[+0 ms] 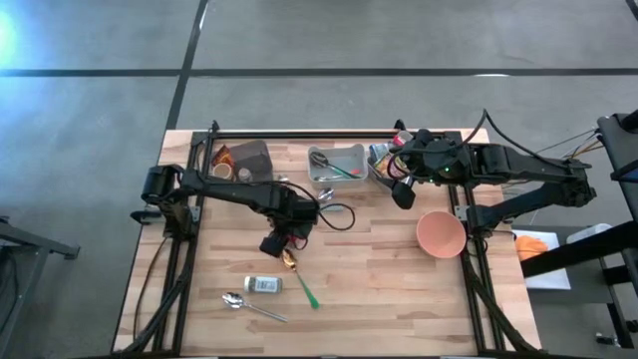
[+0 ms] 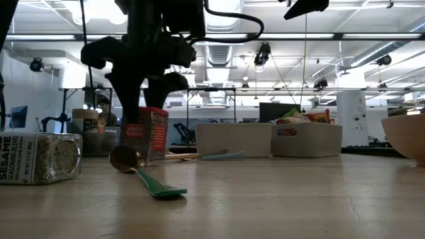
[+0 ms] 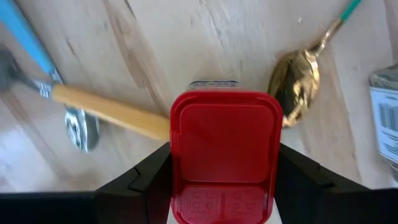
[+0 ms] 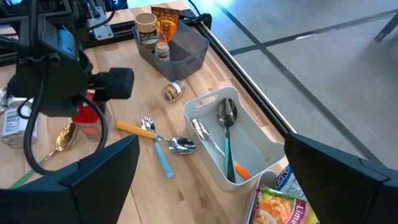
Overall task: Pick & Place Food Item
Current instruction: Put the red seasoning can into the black bin
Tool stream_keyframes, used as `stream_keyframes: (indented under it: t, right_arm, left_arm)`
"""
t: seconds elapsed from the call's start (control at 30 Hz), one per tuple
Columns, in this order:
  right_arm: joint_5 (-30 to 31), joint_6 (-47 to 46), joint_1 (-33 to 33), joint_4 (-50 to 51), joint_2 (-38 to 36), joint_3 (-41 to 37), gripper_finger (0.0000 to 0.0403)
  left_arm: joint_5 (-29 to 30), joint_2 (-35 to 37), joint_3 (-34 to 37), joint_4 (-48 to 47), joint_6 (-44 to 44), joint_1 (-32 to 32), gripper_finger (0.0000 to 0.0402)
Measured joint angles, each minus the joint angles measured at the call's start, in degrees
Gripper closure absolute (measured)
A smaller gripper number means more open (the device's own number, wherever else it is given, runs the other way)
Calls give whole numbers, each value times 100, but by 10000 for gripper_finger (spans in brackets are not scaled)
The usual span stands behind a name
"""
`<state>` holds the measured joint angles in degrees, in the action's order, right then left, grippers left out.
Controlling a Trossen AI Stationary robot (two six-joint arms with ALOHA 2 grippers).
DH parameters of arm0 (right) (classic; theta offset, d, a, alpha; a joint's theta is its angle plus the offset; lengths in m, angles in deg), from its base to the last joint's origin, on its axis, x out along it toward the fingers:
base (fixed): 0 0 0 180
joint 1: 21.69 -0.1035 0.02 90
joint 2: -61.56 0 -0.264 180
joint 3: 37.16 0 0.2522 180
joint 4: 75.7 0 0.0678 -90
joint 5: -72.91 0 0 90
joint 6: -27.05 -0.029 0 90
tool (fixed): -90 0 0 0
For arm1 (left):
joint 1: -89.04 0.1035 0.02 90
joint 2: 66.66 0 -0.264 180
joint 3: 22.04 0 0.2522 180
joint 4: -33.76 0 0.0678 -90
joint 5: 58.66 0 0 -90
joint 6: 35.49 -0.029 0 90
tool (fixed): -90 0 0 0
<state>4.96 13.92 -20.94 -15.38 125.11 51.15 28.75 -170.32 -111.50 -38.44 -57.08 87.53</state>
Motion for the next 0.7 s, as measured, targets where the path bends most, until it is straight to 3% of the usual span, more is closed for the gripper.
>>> stream_keyframes:
  t: [0.37,0.53,0.7]
  right_arm:
    - [0,6,-1,0,0,0,4]
    - [-2,22,-2,1,0,0,4]
    - [-15,22,-2,2,0,1,4]
  left_arm:
    - [6,504,-320,-471,523,538,194]
    - [277,970,-320,-489,1347,1333,194]
    - [304,1312,-311,-608,2613,2516,194]
